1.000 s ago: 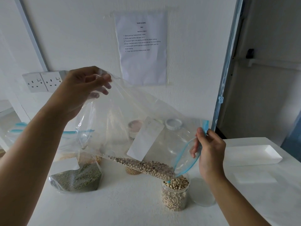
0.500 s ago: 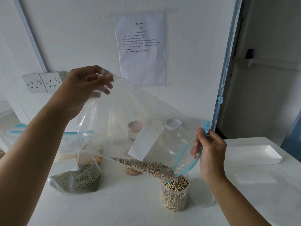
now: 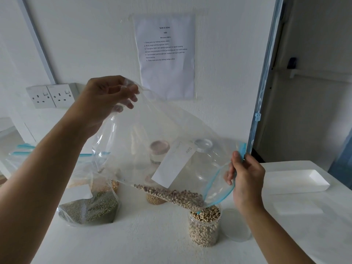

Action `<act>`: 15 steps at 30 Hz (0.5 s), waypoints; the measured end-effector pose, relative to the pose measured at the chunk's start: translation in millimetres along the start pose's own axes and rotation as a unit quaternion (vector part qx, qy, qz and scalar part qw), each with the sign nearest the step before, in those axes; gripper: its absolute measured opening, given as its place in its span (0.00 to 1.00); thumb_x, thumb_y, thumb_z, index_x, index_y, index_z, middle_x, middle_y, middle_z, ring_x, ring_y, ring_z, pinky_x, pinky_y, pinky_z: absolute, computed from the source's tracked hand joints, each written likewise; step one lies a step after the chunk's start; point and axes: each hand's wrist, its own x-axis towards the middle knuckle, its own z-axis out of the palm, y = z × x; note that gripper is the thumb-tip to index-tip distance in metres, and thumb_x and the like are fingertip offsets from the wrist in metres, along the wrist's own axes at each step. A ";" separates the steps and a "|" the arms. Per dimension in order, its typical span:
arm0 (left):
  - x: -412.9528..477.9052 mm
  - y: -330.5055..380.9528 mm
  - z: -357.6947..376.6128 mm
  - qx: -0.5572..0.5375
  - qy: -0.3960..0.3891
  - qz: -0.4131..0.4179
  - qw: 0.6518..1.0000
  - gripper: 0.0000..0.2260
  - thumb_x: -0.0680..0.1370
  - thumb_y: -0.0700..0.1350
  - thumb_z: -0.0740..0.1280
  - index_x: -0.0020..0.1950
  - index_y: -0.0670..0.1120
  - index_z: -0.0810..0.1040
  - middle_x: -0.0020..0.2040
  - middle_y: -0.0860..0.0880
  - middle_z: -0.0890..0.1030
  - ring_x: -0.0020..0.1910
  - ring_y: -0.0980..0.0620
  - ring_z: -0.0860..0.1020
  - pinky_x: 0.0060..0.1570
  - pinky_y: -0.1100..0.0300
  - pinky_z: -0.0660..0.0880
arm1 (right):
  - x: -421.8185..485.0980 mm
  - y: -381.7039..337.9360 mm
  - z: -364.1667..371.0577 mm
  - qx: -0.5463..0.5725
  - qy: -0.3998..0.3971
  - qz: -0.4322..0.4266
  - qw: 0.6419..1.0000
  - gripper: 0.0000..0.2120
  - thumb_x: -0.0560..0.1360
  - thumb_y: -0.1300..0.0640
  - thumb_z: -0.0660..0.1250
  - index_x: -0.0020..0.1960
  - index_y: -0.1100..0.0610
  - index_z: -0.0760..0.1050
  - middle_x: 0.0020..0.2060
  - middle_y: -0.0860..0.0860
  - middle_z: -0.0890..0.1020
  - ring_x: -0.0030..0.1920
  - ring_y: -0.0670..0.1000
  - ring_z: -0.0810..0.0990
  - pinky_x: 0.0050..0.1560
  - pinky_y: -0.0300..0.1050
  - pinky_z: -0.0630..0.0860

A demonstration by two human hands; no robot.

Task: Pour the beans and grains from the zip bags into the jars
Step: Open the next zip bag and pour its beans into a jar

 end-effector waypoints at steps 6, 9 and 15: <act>-0.8 -7.5 3.2 0.010 0.009 -0.007 1.000 0.04 0.76 0.46 0.73 0.47 0.46 0.83 0.38 0.50 0.82 0.36 0.54 0.78 0.42 0.58 0.70 | 1.8 6.3 1.1 -0.002 0.031 -0.012 0.999 0.18 0.83 0.59 0.64 0.41 0.71 0.67 0.23 0.49 0.69 0.25 0.46 0.65 0.29 0.41 0.68; -4.0 -7.1 6.1 0.007 0.017 0.001 1.000 0.01 0.78 0.42 0.72 0.47 0.46 0.83 0.37 0.51 0.82 0.35 0.55 0.78 0.40 0.61 0.71 | -2.8 7.8 0.2 -0.012 0.040 -0.030 0.999 0.17 0.83 0.58 0.63 0.40 0.67 0.69 0.23 0.48 0.70 0.25 0.46 0.66 0.30 0.42 0.70; 1.0 -10.1 14.6 0.007 0.004 -0.005 1.000 0.03 0.76 0.47 0.73 0.45 0.48 0.82 0.37 0.52 0.82 0.35 0.56 0.78 0.39 0.60 0.69 | 3.0 20.2 1.7 -0.032 0.067 -0.032 0.997 0.16 0.83 0.59 0.64 0.38 0.64 0.69 0.22 0.46 0.70 0.24 0.47 0.67 0.33 0.45 0.69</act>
